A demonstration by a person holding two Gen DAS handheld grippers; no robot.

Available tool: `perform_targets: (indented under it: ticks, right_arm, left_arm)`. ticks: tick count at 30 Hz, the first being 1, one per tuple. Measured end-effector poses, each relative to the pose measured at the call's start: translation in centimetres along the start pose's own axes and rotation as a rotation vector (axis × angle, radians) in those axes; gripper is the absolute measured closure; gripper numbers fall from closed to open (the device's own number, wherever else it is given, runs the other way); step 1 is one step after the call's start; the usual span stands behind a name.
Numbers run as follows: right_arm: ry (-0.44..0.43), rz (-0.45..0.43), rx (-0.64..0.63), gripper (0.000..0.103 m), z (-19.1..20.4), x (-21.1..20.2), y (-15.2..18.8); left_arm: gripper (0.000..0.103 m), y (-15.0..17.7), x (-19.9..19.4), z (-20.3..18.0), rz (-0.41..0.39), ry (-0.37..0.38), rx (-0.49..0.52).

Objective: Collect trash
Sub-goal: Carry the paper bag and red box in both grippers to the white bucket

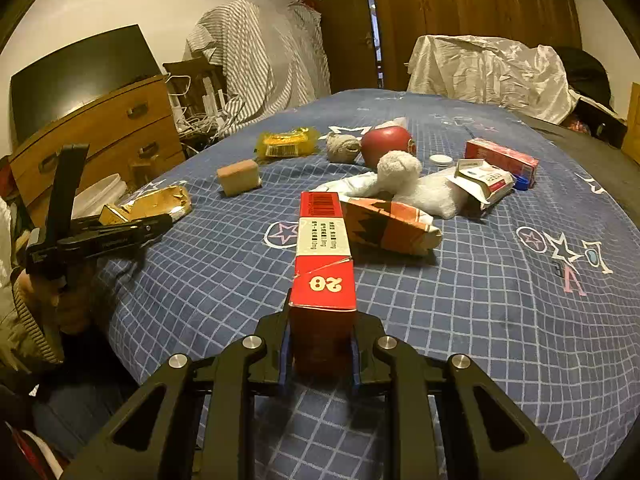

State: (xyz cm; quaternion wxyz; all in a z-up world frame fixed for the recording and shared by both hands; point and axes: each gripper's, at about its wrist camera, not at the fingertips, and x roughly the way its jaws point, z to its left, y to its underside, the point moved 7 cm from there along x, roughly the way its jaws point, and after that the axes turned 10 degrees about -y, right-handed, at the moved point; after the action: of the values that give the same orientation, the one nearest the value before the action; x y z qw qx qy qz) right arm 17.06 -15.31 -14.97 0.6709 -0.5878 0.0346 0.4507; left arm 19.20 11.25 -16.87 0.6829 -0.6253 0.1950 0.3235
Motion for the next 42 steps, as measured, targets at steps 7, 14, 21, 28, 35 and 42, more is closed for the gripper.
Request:
perform_targets:
  ticks: [7,14,21,28,35,42]
  right_arm:
    - [0.006,-0.026,-0.019,0.08,1.6,-1.1,-0.7]
    - [-0.004,-0.015,-0.048,0.08,3.8,-1.4,-0.9]
    - [-0.027,-0.027,-0.102,0.08,6.5,-1.7,-1.9]
    - [-0.092,-0.062,-0.186,0.08,11.4,-0.2,-6.6]
    - [-0.189,-0.075,-0.249,0.08,18.9,4.6,-13.5]
    - [-0.309,-0.006,-0.284,0.08,29.0,11.3,-19.3]
  left_arm:
    - [0.065,-0.9,-2.4,1.3,-0.017,-0.089,-0.044]
    - [0.065,-1.2,-4.7,2.3,-0.044,-0.14,-0.054]
    - [0.065,-1.2,-6.2,3.6,-0.055,-0.172,-0.079]
    - [0.065,-2.6,-7.7,7.5,-0.082,-0.224,-0.14]
    - [0.065,-3.9,-9.0,16.0,-0.104,-0.339,-0.235]
    - [0.065,-4.2,-9.8,25.6,-0.087,-0.47,-0.308]
